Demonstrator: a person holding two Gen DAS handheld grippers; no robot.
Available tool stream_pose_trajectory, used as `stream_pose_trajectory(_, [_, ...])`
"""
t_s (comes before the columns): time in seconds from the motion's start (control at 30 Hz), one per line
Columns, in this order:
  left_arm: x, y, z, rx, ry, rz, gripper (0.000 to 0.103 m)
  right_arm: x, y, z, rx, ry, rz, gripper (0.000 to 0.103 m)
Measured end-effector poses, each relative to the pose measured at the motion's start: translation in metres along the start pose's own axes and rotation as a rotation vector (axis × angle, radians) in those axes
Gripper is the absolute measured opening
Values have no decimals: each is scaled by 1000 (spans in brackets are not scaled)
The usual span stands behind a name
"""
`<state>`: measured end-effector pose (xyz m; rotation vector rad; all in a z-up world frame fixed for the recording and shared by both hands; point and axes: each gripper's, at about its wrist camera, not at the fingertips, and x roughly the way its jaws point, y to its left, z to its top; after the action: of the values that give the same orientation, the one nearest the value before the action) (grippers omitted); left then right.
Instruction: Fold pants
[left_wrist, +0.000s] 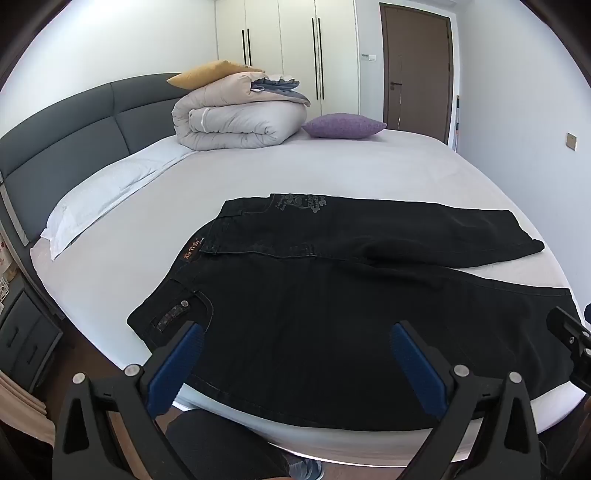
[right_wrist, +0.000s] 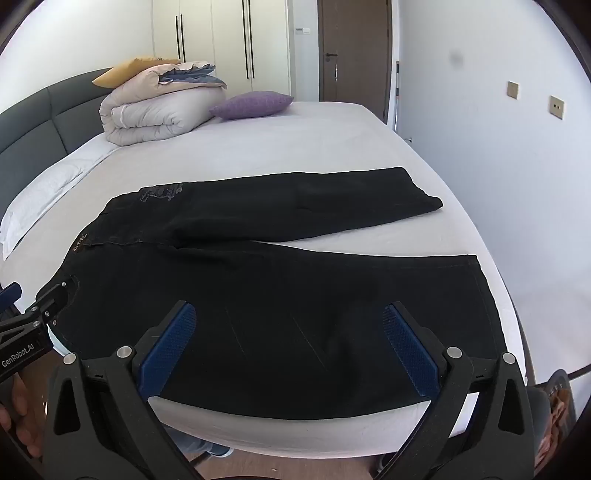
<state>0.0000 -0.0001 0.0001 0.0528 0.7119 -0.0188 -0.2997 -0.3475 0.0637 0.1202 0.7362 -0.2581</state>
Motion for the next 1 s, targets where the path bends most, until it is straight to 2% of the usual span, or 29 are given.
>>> stream_pose_trajectory(1.0, [0,-1,0,11,-6,6,103,8,1,-1,-3,12,-6,103])
